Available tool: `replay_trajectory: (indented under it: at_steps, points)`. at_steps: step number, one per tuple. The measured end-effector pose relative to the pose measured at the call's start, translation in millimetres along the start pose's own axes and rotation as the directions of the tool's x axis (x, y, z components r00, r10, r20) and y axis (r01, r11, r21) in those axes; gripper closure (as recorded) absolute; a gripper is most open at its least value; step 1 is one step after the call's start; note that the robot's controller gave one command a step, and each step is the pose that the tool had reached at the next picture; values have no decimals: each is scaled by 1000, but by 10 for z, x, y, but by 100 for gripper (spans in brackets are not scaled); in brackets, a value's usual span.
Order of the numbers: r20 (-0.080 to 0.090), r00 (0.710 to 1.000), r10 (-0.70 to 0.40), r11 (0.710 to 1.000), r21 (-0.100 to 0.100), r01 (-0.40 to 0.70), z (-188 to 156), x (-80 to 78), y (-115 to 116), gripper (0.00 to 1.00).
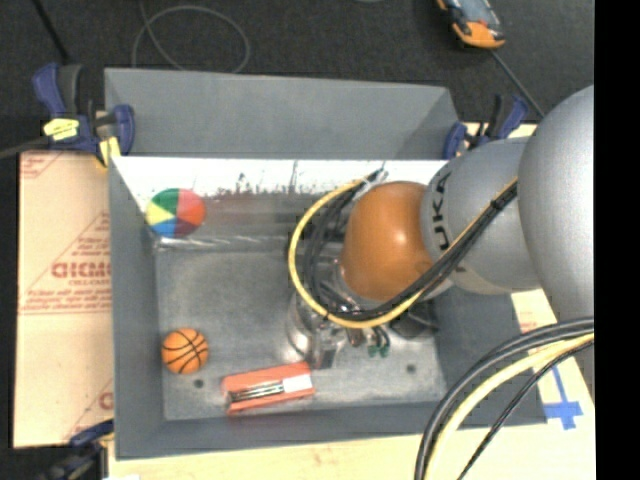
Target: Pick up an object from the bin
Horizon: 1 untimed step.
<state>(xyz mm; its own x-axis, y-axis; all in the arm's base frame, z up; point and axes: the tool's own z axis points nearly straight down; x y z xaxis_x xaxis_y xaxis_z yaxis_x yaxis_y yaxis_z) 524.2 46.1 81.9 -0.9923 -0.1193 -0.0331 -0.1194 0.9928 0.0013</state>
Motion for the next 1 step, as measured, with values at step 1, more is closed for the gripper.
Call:
replay_trajectory:
  at_steps: [1]
  points:
    - [-38,999,-10,1000,1,11,-371,86,58,100]
